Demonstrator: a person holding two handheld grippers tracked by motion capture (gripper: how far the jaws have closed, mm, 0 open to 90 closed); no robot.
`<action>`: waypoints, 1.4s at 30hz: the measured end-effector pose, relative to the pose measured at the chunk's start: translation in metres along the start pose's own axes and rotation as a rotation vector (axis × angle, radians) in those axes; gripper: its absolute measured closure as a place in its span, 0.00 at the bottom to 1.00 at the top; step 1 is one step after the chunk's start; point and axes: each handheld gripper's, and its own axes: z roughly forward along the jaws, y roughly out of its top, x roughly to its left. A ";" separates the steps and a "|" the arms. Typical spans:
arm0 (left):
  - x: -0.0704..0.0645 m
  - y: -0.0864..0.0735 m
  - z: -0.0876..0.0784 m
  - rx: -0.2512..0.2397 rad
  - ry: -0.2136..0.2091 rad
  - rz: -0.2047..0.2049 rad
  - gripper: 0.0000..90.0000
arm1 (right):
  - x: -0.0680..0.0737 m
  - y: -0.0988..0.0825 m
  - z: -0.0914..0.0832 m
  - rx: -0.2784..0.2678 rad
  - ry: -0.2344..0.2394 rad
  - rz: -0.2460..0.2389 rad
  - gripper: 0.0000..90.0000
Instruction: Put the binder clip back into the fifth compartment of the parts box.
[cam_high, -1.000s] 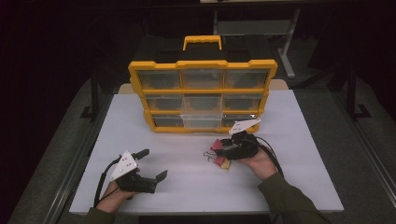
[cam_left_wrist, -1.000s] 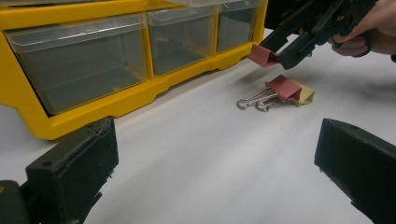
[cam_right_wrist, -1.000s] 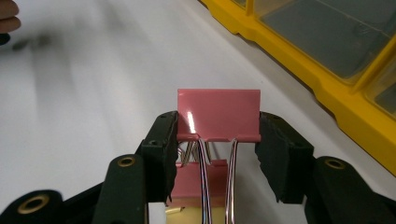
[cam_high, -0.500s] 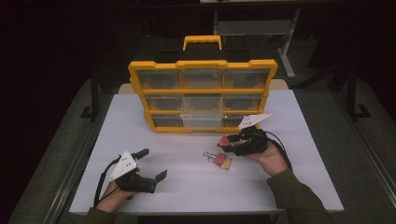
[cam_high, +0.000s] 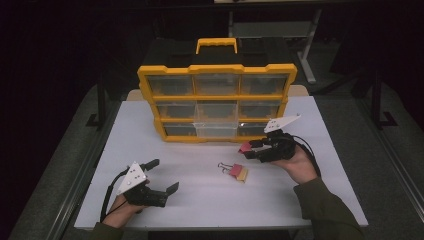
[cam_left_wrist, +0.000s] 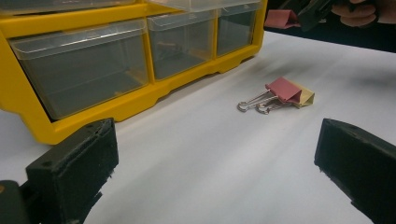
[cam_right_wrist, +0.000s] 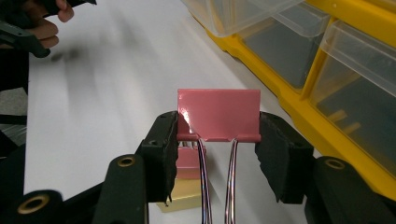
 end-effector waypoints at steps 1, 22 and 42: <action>0.000 0.000 0.000 0.000 0.001 -0.005 0.00 | 0.000 0.001 -0.001 -0.001 0.003 0.000 0.54; 0.000 0.000 0.000 -0.007 -0.003 -0.006 0.00 | -0.004 0.015 -0.022 -0.032 0.028 -0.012 0.54; 0.000 0.000 -0.001 -0.008 -0.002 -0.006 0.00 | -0.005 0.043 -0.045 -0.066 0.044 -0.041 0.54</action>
